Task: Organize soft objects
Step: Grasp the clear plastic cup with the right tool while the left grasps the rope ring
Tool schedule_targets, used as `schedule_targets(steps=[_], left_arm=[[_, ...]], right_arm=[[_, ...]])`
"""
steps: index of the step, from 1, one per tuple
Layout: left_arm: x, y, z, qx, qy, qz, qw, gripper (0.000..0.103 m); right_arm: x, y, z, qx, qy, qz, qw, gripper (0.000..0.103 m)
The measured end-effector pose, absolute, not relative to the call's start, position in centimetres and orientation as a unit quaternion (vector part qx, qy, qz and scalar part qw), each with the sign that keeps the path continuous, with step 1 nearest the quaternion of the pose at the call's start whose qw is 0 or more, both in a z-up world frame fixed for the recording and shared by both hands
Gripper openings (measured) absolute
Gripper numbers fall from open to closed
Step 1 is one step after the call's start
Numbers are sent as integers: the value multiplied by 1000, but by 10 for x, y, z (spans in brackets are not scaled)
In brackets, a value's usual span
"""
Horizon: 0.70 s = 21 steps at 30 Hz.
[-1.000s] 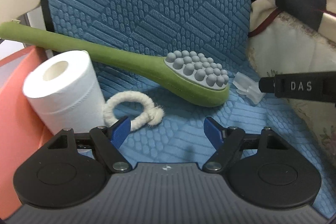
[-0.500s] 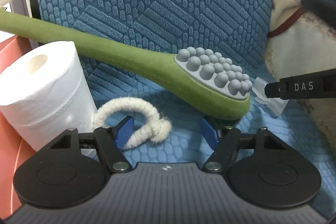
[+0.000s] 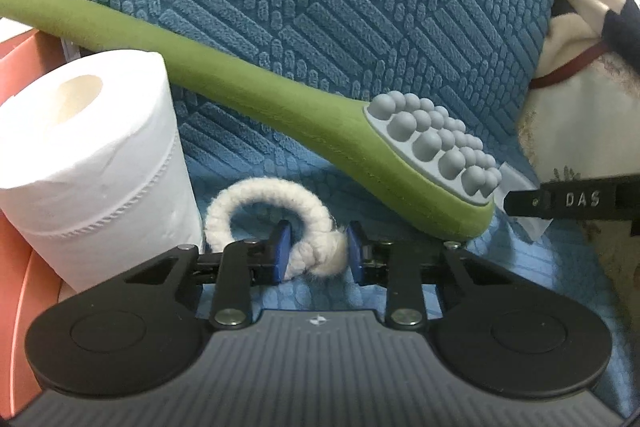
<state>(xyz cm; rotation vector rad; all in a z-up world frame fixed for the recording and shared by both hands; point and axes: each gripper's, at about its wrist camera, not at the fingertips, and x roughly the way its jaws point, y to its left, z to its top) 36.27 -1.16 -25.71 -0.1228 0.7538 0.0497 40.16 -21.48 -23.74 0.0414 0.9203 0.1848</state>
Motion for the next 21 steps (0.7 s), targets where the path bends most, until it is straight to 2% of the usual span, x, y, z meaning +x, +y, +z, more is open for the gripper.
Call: schedule_targets(steps=[2, 4, 10, 21], left_arm=[[361, -12, -254, -62, 365, 21, 929, 22], [359, -13, -250, -59, 366, 16, 928, 19], [351, -19, -242, -50, 365, 8, 930, 15], [315, -20, -222, -78, 364, 5, 928, 15]], right_arm=[[400, -214, -238, 7, 442, 90, 892, 44], [399, -208, -241, -7, 445, 94, 891, 43], [394, -210, -239, -2, 446, 100, 889, 25], [363, -228, -219, 38, 431, 101, 896, 24]])
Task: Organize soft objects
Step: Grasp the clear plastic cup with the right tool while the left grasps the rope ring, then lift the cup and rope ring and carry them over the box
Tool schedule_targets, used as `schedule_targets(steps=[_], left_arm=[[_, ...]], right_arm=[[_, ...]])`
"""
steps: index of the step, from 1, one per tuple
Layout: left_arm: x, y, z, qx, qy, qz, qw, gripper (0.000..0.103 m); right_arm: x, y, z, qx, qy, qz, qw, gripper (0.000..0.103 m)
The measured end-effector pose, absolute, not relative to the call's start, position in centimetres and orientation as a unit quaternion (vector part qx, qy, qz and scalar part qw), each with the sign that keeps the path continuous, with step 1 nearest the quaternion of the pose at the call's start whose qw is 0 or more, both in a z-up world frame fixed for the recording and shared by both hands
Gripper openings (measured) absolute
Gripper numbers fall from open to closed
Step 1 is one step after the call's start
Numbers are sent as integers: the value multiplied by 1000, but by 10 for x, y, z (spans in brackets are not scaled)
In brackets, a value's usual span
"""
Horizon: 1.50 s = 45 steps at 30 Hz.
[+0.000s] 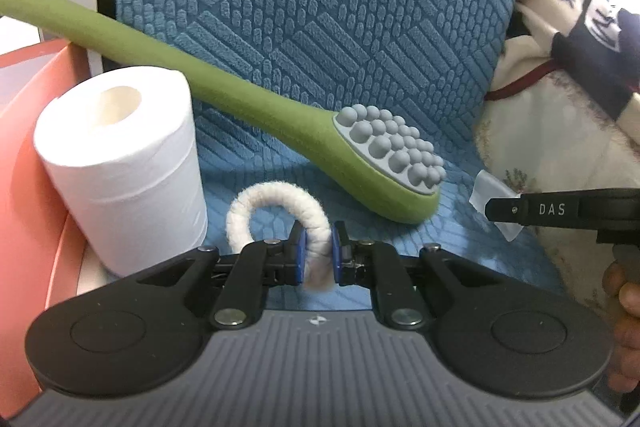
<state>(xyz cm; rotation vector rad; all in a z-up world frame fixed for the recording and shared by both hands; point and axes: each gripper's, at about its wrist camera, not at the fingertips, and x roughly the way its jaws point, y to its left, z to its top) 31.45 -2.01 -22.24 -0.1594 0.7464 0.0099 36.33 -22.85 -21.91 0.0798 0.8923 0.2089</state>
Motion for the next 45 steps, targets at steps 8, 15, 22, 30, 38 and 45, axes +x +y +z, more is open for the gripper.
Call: schedule_targets(steps=[8, 15, 22, 30, 38, 45], left_arm=[[285, -21, -210, -101, 374, 9, 922, 15], [257, -17, -196, -125, 377, 8, 918, 15], [232, -10, -189, -128, 387, 3, 913, 15], [208, -6, -180, -131, 395, -4, 910, 15], [185, 0, -163, -128, 394, -18, 910, 15], [167, 6, -151, -128, 399, -38, 907, 15]], right_arm=[[338, -239, -212, 92, 432, 88, 893, 24], [318, -224, -202, 66, 421, 89, 900, 24], [284, -217, -187, 59, 419, 100, 901, 24], [237, -204, -170, 47, 406, 111, 906, 24], [192, -202, -158, 52, 413, 114, 902, 24], [165, -200, -144, 68, 427, 113, 894, 24]])
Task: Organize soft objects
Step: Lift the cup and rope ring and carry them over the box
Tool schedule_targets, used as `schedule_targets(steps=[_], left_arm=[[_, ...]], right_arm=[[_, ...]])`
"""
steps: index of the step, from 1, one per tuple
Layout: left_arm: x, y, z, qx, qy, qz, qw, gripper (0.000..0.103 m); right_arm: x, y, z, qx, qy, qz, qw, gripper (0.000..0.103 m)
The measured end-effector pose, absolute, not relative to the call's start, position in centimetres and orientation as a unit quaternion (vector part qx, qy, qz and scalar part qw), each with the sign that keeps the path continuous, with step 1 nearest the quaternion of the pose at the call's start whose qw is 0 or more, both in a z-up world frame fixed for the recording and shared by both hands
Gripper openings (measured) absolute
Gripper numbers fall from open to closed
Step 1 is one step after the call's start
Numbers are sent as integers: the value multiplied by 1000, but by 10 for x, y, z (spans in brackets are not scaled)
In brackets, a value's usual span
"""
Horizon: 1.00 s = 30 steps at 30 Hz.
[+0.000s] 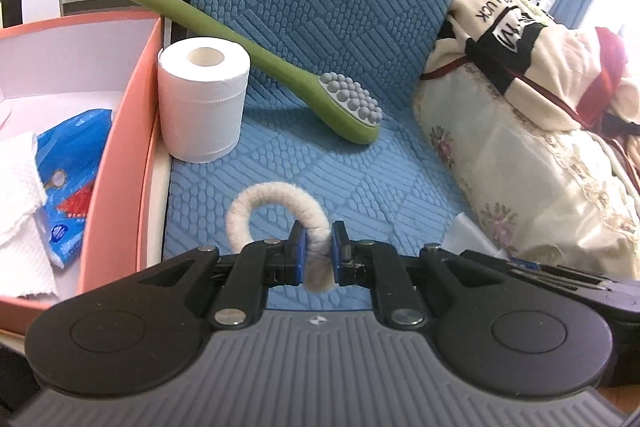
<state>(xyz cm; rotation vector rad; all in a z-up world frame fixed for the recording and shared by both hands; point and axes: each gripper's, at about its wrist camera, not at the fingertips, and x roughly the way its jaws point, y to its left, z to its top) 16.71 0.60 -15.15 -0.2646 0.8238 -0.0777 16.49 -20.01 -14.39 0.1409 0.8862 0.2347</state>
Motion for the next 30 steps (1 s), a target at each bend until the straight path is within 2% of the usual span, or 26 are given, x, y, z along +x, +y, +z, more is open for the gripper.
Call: schedule_targets(steps=[7, 30], left_arm=[[157, 14, -133, -127, 398, -43, 907, 15], [150, 66, -24, -127, 337, -60, 931, 15]], right_arm=[[160, -189, -119, 57, 414, 123, 900, 24], [165, -141, -2, 70, 310, 188, 929, 24]])
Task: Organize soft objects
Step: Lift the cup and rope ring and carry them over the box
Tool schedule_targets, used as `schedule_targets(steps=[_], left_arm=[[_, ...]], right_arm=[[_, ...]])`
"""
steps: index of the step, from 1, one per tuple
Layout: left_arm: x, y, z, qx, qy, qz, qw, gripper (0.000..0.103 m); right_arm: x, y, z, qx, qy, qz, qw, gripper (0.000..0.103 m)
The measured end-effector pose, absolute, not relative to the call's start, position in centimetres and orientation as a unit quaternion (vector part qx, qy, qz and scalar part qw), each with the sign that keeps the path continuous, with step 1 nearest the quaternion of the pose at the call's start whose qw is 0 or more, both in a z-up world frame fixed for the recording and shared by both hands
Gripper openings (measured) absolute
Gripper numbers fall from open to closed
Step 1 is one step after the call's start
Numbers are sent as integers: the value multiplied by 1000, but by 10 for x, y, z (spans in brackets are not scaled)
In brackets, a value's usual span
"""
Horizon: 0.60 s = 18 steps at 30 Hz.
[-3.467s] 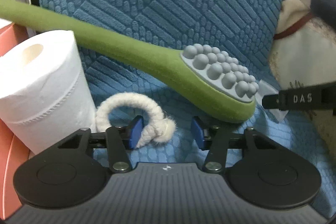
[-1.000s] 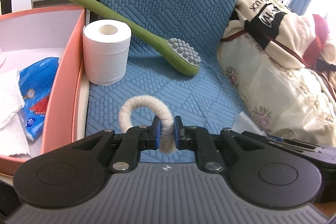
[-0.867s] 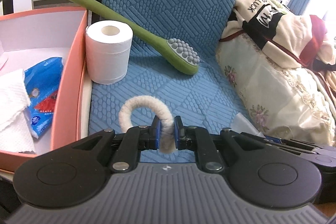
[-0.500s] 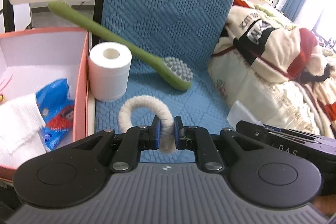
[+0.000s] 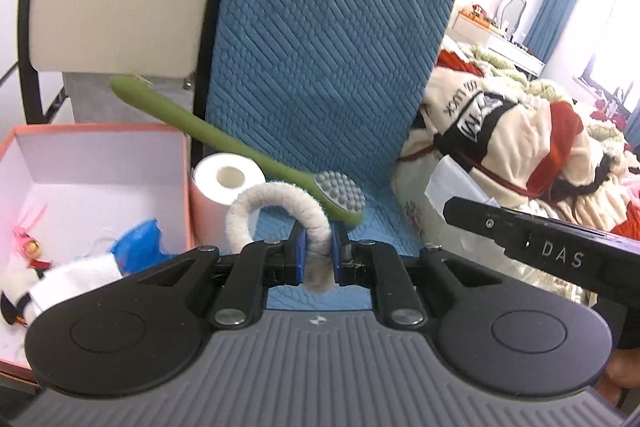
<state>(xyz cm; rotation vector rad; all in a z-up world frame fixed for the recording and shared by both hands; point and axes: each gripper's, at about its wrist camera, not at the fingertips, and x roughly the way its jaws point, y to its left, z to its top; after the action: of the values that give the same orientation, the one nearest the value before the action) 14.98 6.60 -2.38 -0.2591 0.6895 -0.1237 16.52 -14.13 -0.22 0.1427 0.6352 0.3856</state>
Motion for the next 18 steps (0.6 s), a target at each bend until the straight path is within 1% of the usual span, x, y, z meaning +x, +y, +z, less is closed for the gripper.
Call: schedule_targets(steps=[10, 14, 18], left_arm=[[139, 121, 14, -137, 301, -25, 943, 15], [129, 149, 23, -161, 291, -16, 943, 15], [118, 175, 27, -163, 284, 5, 945, 15]], right_arm=[[164, -94, 32, 73, 270, 233, 931, 24], [162, -69, 43, 69, 259, 259, 928, 24], [160, -43, 44, 59, 258, 286, 921, 24]])
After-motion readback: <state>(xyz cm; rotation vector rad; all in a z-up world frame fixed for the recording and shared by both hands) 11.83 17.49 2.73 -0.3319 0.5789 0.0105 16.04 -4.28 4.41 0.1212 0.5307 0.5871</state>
